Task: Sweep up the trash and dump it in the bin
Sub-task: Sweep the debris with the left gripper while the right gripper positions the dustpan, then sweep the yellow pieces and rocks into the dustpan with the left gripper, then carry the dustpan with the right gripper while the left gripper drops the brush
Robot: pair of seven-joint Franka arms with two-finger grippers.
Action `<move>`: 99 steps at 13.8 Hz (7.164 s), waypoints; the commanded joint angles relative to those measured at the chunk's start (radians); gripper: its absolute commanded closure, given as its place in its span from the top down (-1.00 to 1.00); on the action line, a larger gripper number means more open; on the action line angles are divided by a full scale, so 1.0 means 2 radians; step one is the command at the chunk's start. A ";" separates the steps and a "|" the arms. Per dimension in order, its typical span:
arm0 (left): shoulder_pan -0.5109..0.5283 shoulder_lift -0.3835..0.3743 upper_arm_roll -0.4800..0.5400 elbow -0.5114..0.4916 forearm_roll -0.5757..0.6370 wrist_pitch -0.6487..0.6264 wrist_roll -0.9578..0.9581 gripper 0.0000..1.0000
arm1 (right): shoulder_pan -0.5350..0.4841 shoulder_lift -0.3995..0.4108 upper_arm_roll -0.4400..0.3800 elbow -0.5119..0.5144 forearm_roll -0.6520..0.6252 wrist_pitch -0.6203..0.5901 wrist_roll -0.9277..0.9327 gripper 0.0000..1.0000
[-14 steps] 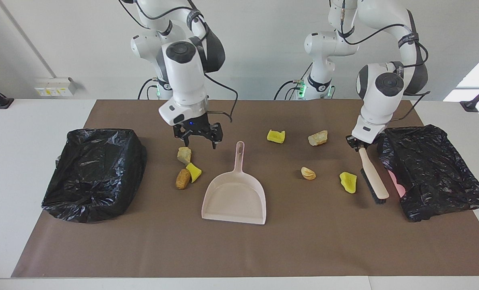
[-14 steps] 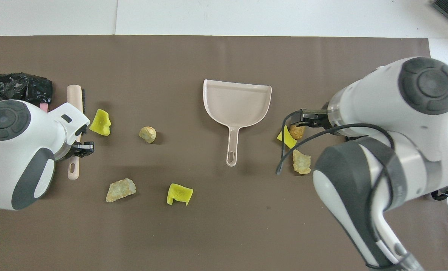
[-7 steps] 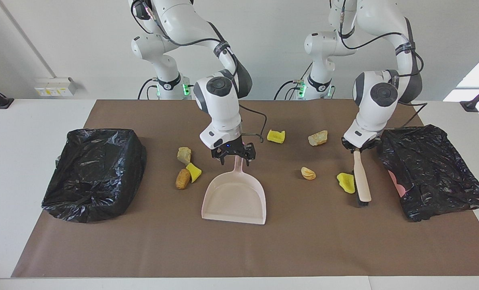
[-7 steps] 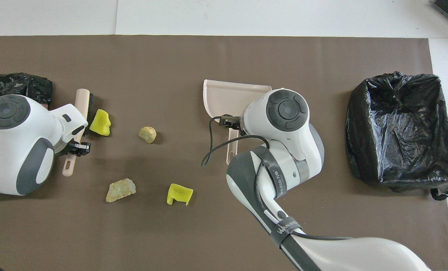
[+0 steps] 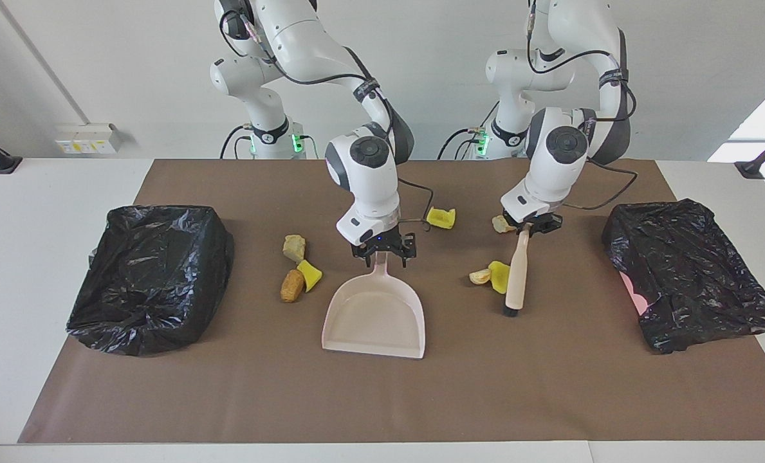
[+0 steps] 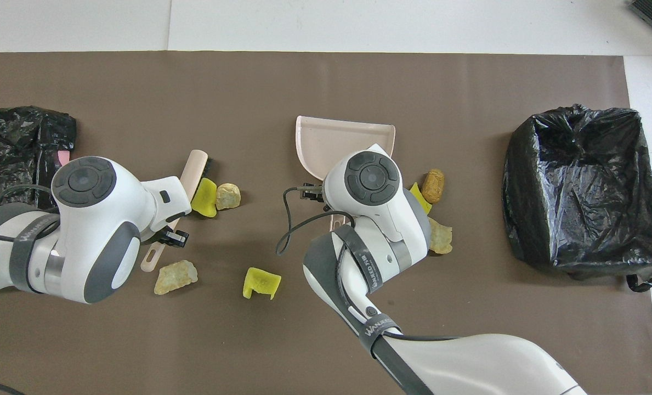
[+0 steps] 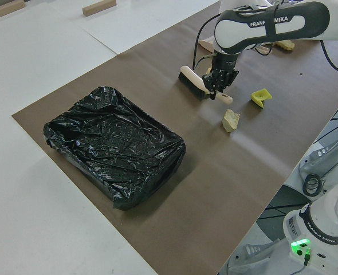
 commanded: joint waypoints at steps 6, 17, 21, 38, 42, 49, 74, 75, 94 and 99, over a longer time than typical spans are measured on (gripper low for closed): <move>-0.038 -0.066 0.007 -0.069 -0.009 -0.053 0.173 -1.00 | -0.013 -0.007 0.001 0.010 0.009 -0.062 -0.128 -1.00; -0.046 -0.145 0.012 -0.062 -0.012 -0.169 0.038 -1.00 | -0.086 -0.107 -0.005 -0.022 -0.014 -0.178 -0.718 -1.00; -0.036 -0.167 0.012 -0.088 -0.012 -0.186 -0.113 -1.00 | -0.068 -0.147 -0.004 -0.098 -0.073 -0.135 -0.801 -1.00; -0.131 -0.198 0.009 -0.220 -0.129 -0.038 -0.472 -1.00 | 0.002 -0.150 -0.002 -0.196 -0.117 -0.039 -0.777 -1.00; -0.174 -0.140 0.009 -0.204 -0.171 0.037 -0.464 -1.00 | 0.001 -0.150 -0.002 -0.196 -0.116 -0.038 -0.776 -1.00; -0.228 -0.094 0.008 -0.140 -0.219 0.083 -0.382 -1.00 | -0.001 -0.149 -0.002 -0.196 -0.116 -0.036 -0.776 -1.00; -0.228 -0.088 0.012 -0.079 -0.091 -0.037 -0.407 -1.00 | -0.025 -0.169 -0.004 -0.178 -0.116 -0.068 -0.793 -1.00; -0.233 -0.093 0.011 -0.087 -0.091 -0.035 -0.417 -1.00 | -0.041 -0.174 -0.003 -0.165 -0.116 -0.089 -0.815 -1.00; -0.449 -0.146 0.006 -0.210 -0.172 0.095 -0.579 -1.00 | -0.422 -0.191 -0.006 -0.052 -0.117 -0.110 -1.205 -1.00; -0.438 -0.140 0.009 -0.209 -0.172 0.090 -0.554 0.15 | -0.452 -0.191 -0.006 -0.059 -0.161 -0.063 -1.259 -1.00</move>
